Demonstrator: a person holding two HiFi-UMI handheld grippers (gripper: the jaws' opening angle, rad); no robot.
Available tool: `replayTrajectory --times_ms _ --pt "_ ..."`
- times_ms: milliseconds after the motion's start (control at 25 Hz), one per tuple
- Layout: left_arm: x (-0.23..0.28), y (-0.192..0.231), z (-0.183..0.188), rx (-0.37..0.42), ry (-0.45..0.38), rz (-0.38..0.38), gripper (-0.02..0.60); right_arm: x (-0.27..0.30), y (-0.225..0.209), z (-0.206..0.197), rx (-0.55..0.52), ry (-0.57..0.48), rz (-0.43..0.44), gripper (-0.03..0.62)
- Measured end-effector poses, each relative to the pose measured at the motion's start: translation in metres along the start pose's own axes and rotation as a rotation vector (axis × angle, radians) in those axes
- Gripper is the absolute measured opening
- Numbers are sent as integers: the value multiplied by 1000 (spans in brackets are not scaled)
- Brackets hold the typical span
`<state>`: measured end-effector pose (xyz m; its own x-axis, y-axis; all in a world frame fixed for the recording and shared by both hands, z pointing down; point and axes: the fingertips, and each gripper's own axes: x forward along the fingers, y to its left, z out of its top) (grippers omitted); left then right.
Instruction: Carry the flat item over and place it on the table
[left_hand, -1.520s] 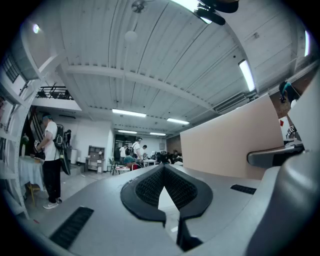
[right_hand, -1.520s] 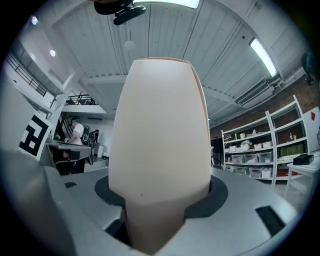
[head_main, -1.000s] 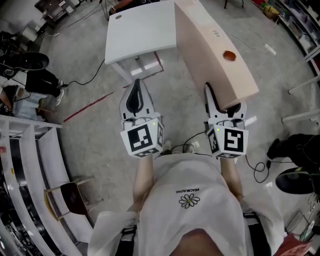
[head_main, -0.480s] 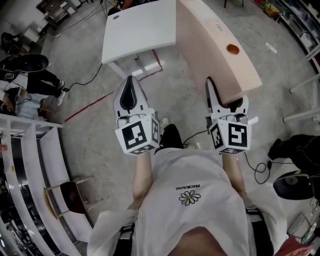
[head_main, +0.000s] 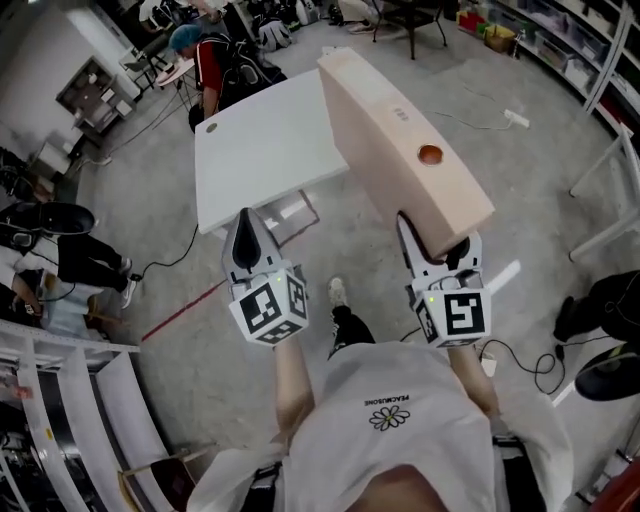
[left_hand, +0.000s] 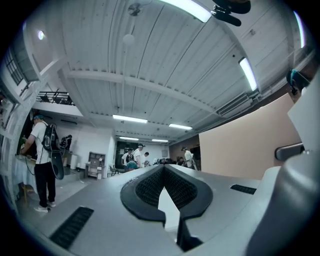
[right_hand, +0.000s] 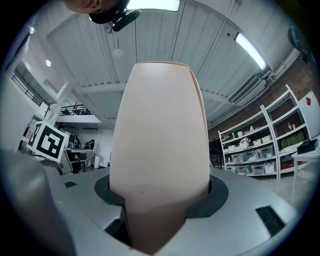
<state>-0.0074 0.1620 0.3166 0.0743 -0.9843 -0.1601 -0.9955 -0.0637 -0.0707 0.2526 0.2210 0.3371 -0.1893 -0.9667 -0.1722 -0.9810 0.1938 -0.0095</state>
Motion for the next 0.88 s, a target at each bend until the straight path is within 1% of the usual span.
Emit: replayTrajectory --times_ms 120,320,440,600,760,880 --pt "38 13 -11 -41 -4 -33 15 32 11 -3 -9 -6 -11 288" --pt "126 27 -18 -25 -8 -90 15 125 22 -4 -5 -15 -20 288" --pt "186 52 -19 -30 -7 -113 15 192 36 -1 -21 -35 -32 288" --pt "263 93 -22 -15 -22 -127 15 280 57 -1 -25 -58 -51 288" --pt "326 131 -27 -30 -55 -139 15 353 75 -10 -23 -79 -66 288" --pt "366 149 -18 -19 -79 -154 15 397 83 -7 -26 -83 -78 288"
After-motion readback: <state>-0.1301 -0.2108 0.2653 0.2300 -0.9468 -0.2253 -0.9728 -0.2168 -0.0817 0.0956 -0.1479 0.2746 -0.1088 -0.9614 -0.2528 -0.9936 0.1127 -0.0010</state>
